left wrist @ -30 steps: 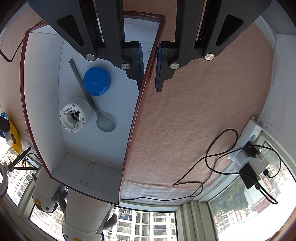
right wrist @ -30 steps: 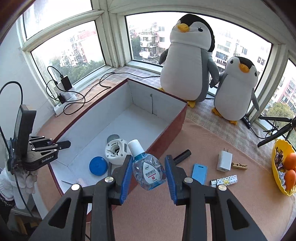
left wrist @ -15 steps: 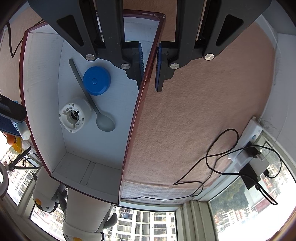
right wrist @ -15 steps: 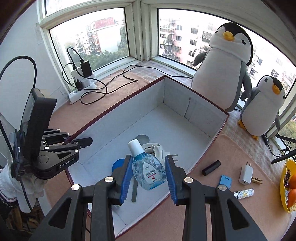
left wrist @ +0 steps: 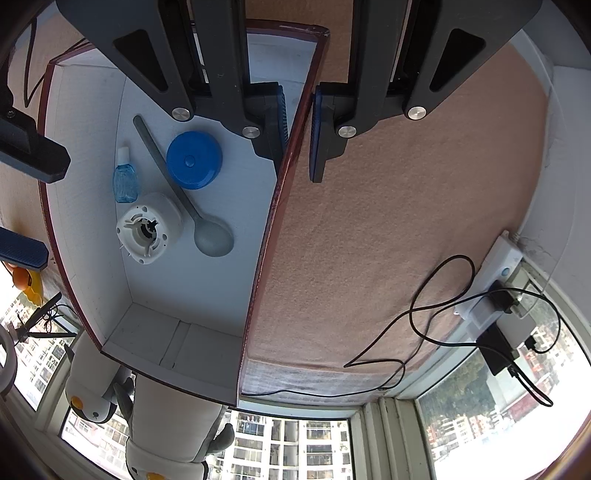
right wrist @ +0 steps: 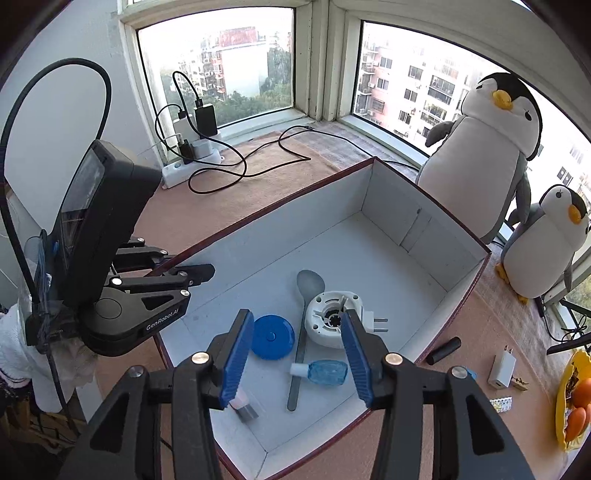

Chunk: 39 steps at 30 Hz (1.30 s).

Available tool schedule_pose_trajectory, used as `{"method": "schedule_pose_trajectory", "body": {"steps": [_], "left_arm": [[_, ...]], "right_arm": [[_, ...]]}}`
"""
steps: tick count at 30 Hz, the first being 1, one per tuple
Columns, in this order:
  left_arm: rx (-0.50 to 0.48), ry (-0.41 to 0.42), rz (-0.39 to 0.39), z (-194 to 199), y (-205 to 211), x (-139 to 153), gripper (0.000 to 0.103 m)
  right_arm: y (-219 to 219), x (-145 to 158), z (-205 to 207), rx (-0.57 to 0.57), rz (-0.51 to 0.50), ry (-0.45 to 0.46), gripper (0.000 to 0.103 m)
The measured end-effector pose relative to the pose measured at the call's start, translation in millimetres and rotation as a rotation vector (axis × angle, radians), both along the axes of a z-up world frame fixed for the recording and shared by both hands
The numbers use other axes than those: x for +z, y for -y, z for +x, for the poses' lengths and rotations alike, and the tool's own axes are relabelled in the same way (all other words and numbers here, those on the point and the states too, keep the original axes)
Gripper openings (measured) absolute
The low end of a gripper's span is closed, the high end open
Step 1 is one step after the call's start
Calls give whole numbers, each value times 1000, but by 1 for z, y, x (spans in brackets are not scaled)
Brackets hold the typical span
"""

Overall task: Organize rigid objects
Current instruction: 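Carry the eye-drop bottle into the box and release it, then move the right gripper back toward the white USB charger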

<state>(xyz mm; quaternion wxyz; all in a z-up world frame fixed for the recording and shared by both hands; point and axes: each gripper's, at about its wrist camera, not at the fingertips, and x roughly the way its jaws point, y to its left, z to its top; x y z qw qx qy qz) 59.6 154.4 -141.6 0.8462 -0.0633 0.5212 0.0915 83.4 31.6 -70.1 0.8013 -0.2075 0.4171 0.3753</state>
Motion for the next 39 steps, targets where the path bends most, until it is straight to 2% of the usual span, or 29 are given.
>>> {"method": "schedule_pose_trajectory", "body": {"steps": [1,7,16,22,26,31,35,39], "left_arm": [[0,0,0,0,0,0,9],[1,0,1,0,1,0,9],[1,-1,2,0,1,0,9],[0,-3,3,0,1,0,9],[-1,-5,4,0,2,0,9],[0,-6,2,0,0,0,9],[0,-8,2,0,0,0,9],[-1,-11,5,0,0,0,9]], "right_arm": [[0,1,-2,0,-1,12,67],[-2,3,-3,-6,-12,41,72],[3,3,-3,-20,-17,41,73],[21,2,5,-71,1,16,73],[48,1,18,-151,21,3,73],[99,-7,50,-314,46,-41,73],[145,-19,79,-448,7,-40,73],[189,-30,108,-554,32,-125,72]]}}
